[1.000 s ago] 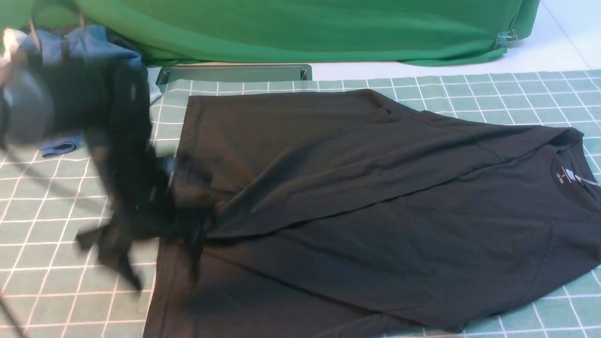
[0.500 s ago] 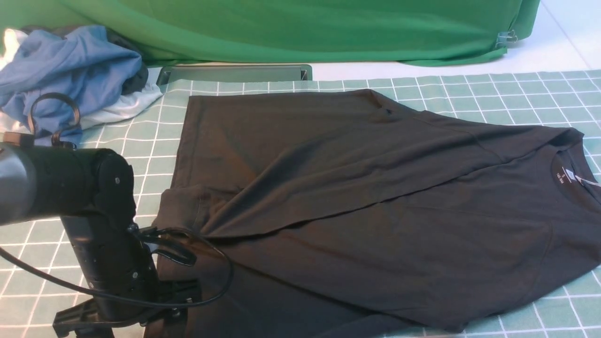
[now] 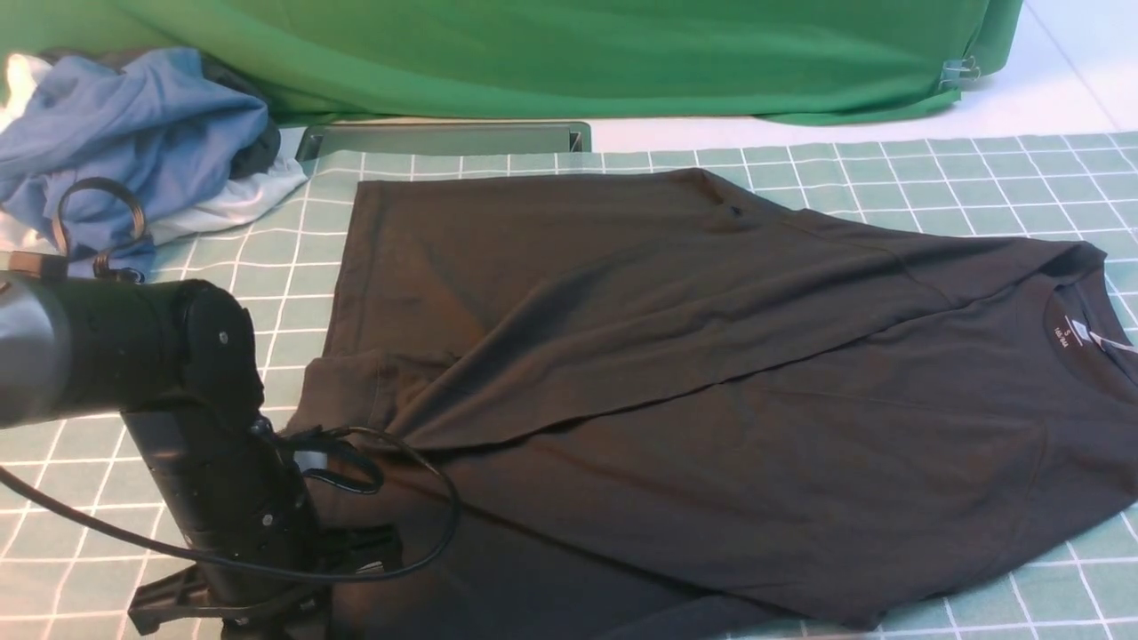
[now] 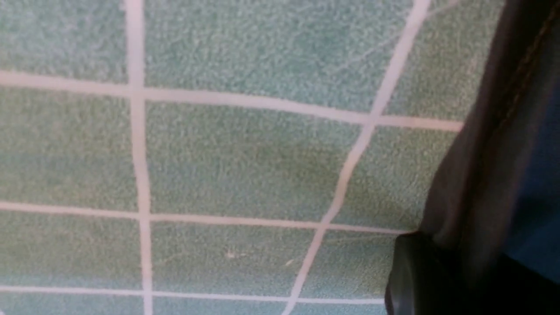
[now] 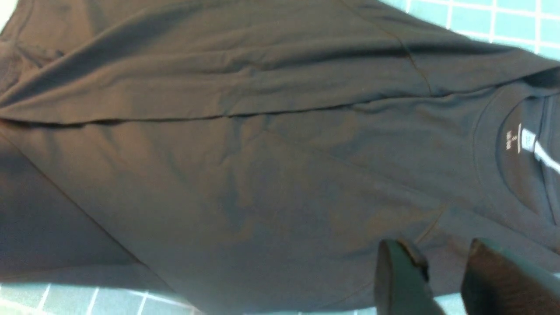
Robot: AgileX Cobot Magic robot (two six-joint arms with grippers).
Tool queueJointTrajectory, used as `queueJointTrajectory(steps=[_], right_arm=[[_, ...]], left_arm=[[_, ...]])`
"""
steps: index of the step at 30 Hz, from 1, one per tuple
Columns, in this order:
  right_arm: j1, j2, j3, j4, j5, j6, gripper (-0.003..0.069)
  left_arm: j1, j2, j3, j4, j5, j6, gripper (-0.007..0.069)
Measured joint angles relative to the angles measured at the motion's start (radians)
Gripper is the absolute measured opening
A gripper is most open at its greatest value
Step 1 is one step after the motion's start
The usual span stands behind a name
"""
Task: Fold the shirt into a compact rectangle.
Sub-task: 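Grasp the near edge of the shirt at its hem and shoulder corners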
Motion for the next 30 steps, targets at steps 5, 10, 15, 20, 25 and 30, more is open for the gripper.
queueJointTrajectory(steps=[5,10,15,20,25,30], right_arm=[[0.158,0.074,0.104,-0.002,-0.084,0.019,0.0239],[0.422,0.192,0.158,-0.094,-0.153,0.018,0.0239],[0.641,0.355,0.165,-0.283,-0.159,0.103,0.0272],[0.721,0.504,0.165,-0.349,-0.161,0.129,0.0419],[0.728,0.608,0.165,-0.380,-0.162,0.131,0.0537],[0.728,0.675,0.165,-0.422,-0.171,0.151,0.0551]], left_arm=[[0.006,-0.068,0.000,0.010,-0.029,0.021,0.0019],[0.038,-0.155,0.000,0.011,-0.008,0.069,0.0019],[0.055,-0.207,0.000,0.016,0.003,0.073,0.0019],[0.055,-0.210,0.000,0.015,0.010,0.073,0.0017],[0.055,-0.212,0.000,0.027,0.012,0.073,0.0017],[0.055,-0.213,0.000,0.028,-0.004,0.073,0.0017]])
